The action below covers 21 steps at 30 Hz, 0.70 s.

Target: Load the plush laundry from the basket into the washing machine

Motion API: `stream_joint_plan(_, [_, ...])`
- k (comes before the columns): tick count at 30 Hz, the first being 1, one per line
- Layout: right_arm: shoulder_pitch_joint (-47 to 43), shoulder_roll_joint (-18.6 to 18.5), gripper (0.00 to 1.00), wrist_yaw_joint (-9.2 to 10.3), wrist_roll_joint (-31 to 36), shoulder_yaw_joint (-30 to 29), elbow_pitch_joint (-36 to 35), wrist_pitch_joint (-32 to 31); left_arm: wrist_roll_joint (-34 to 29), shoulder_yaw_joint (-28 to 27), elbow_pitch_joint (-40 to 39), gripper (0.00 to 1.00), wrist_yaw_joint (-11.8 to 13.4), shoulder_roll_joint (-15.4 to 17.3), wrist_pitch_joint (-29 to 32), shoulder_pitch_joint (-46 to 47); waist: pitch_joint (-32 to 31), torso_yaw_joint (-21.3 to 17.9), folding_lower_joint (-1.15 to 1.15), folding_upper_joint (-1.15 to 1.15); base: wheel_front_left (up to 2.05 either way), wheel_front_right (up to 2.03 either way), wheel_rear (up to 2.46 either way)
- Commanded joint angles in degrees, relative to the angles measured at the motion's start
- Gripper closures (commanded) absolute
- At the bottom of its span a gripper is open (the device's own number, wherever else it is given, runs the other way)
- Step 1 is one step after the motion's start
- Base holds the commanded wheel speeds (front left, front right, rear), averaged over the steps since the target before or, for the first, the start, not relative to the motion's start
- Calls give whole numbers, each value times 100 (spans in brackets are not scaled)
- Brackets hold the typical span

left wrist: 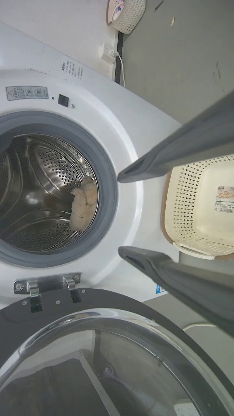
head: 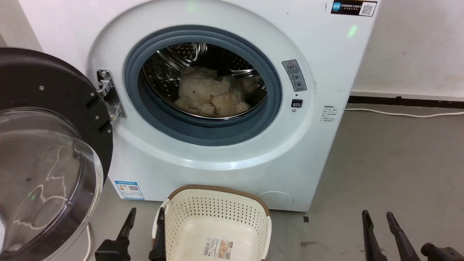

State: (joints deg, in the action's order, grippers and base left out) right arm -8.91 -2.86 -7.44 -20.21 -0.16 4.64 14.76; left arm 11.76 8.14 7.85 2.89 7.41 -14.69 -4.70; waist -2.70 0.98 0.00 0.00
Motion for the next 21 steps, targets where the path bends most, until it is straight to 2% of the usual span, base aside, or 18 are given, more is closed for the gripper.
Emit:
stream_joint_plan(1, [0, 0, 100, 0, -3, -2, 1, -1, 0, -30, 4, 100, 4, -18, 1, 0, 2, 2, 0, 0, 0, 0, 0])
stream_joint_plan(21, [117, 0, 100, -1, 263, 3, -55, -195, -152, -133, -99, 100, -40, -79, 195, 62, 38, -11, 1, 0, 0, 0, 0])
